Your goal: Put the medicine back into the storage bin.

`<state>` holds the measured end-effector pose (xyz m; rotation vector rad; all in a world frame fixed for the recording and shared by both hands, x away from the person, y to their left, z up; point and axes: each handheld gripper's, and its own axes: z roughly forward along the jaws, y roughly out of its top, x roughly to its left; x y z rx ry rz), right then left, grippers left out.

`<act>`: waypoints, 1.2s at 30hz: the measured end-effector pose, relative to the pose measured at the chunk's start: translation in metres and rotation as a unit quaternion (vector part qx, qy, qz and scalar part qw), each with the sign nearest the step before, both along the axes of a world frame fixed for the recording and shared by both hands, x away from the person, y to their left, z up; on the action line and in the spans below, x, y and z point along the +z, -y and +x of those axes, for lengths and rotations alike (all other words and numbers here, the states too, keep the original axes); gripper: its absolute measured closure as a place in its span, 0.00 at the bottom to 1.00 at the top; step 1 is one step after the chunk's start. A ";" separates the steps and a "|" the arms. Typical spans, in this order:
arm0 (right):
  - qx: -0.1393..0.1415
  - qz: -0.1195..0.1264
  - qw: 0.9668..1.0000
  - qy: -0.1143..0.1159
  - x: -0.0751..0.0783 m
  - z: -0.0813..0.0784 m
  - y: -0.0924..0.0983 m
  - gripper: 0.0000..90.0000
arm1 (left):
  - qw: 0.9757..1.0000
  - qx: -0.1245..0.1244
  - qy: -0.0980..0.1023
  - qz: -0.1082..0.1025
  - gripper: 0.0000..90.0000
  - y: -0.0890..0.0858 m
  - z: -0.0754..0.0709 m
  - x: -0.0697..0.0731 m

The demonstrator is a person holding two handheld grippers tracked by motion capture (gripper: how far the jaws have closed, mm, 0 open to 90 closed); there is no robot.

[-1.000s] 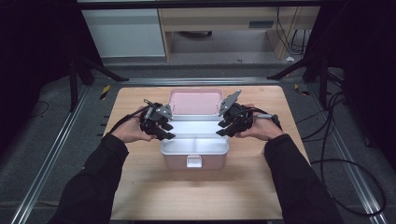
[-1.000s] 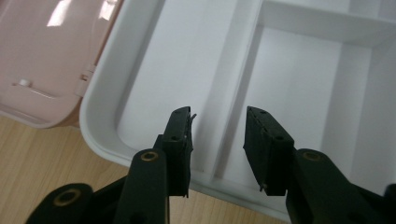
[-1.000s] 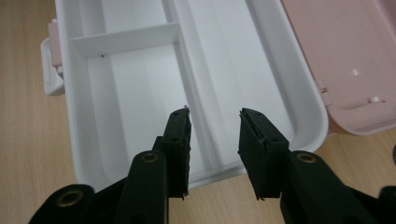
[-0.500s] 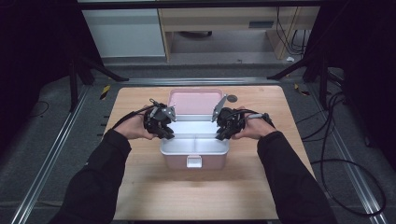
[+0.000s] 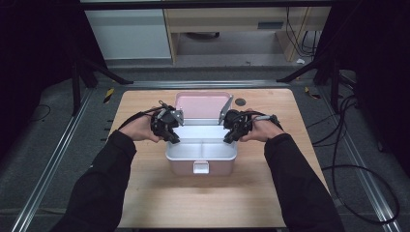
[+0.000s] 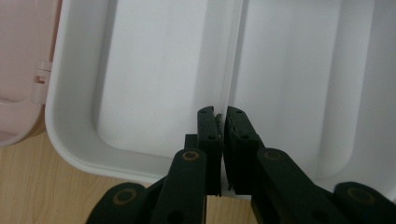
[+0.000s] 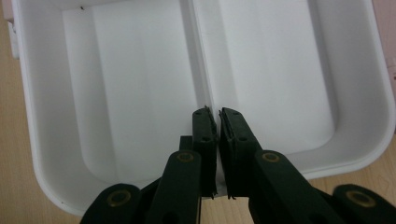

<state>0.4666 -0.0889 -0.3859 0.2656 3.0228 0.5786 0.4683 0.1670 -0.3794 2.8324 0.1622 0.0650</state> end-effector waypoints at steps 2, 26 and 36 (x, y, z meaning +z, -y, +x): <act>-0.002 -0.004 1.000 0.004 0.001 -0.002 -0.001 0.94 | 1.000 -0.002 0.002 0.007 0.95 0.002 0.000 0.002; 0.017 0.002 0.999 0.051 0.077 -0.054 0.007 0.97 | 0.999 -0.019 0.037 -0.001 0.96 0.006 -0.054 0.071; 0.022 -0.002 0.999 0.046 0.083 -0.099 0.005 0.97 | 0.999 -0.016 0.026 0.007 0.96 0.008 -0.095 0.076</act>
